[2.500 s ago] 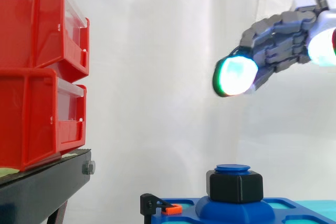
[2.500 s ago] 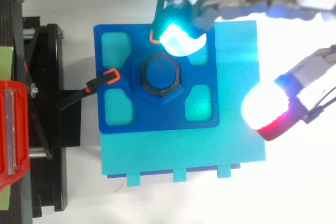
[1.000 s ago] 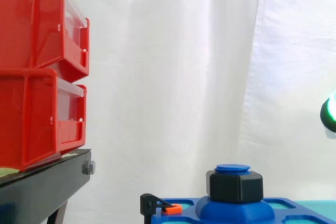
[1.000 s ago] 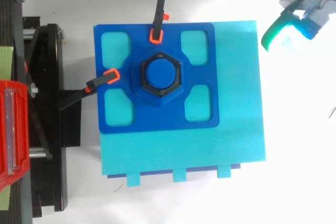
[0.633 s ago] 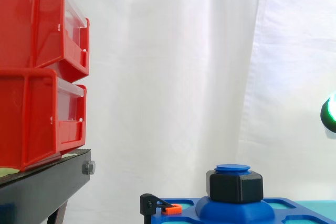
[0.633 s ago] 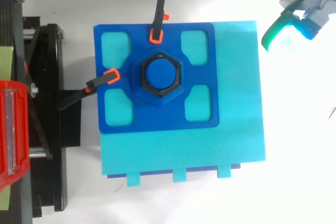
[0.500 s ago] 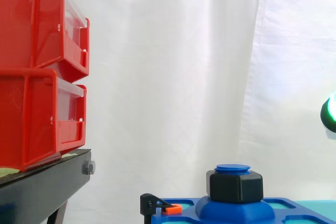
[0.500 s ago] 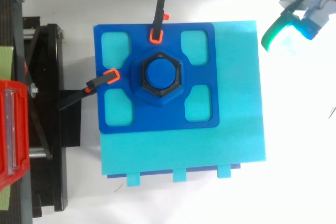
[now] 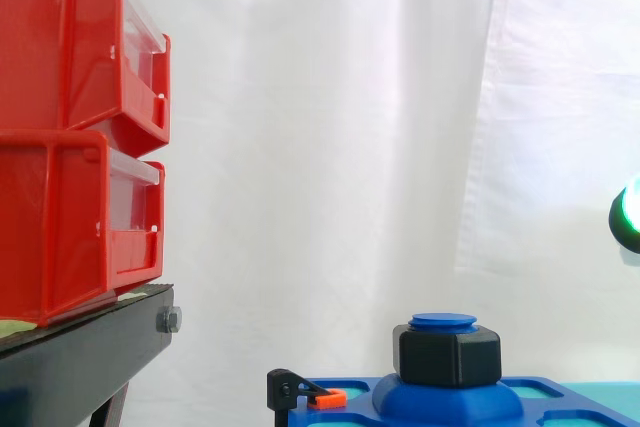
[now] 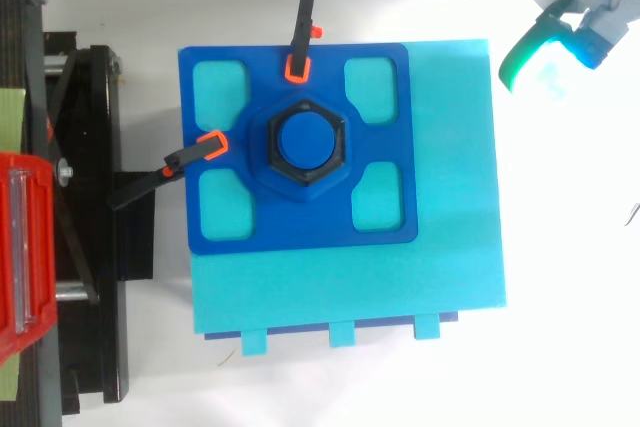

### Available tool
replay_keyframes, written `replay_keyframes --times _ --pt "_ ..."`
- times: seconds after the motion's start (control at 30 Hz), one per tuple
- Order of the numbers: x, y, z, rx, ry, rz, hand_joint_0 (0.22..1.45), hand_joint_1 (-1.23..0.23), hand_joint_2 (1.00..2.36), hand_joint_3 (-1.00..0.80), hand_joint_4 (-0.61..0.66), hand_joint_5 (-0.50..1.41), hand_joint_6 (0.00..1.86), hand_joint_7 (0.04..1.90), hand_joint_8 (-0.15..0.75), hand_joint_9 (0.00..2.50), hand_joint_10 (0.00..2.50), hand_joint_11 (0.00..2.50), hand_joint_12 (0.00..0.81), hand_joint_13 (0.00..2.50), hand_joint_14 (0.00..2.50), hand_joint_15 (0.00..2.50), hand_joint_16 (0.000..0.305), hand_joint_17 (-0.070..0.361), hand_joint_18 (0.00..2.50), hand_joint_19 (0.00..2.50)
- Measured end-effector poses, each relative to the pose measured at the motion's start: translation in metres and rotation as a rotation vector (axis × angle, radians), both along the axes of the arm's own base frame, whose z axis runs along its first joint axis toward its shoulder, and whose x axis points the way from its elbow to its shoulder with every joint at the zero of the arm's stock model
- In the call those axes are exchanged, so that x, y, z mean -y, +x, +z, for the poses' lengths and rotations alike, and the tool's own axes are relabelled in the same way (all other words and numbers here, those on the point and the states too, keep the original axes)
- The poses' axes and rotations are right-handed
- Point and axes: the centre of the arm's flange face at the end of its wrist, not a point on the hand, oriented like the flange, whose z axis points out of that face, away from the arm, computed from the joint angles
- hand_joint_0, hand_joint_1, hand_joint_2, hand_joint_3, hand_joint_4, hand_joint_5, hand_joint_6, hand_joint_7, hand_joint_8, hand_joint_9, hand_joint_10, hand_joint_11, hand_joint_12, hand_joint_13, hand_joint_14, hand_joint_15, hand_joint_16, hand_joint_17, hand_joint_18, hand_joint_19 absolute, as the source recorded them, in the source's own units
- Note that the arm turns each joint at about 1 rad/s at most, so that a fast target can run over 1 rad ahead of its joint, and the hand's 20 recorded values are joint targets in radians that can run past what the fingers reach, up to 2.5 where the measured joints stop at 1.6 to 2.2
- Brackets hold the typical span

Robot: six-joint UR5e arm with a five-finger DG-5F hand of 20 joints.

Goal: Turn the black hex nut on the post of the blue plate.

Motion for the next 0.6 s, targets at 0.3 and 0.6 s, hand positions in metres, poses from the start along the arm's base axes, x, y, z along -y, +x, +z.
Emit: replay_keyframes --times 0.3,0.6 --pt "-0.0011 0.0004 0.0 0.0 0.0 0.002 0.53 -0.27 1.0 -0.5 0.17 -0.25 0.5 0.73 0.252 0.26 0.0 0.0 0.359 0.22 0.0 0.01 0.056 0.127 0.31 0.34" --pt "-0.0015 0.0003 0.0001 0.0 0.0 0.003 0.54 -0.27 1.0 -0.5 0.17 -0.25 0.5 0.73 0.253 0.26 0.0 0.0 0.356 0.23 0.0 0.01 0.055 0.124 0.31 0.35"
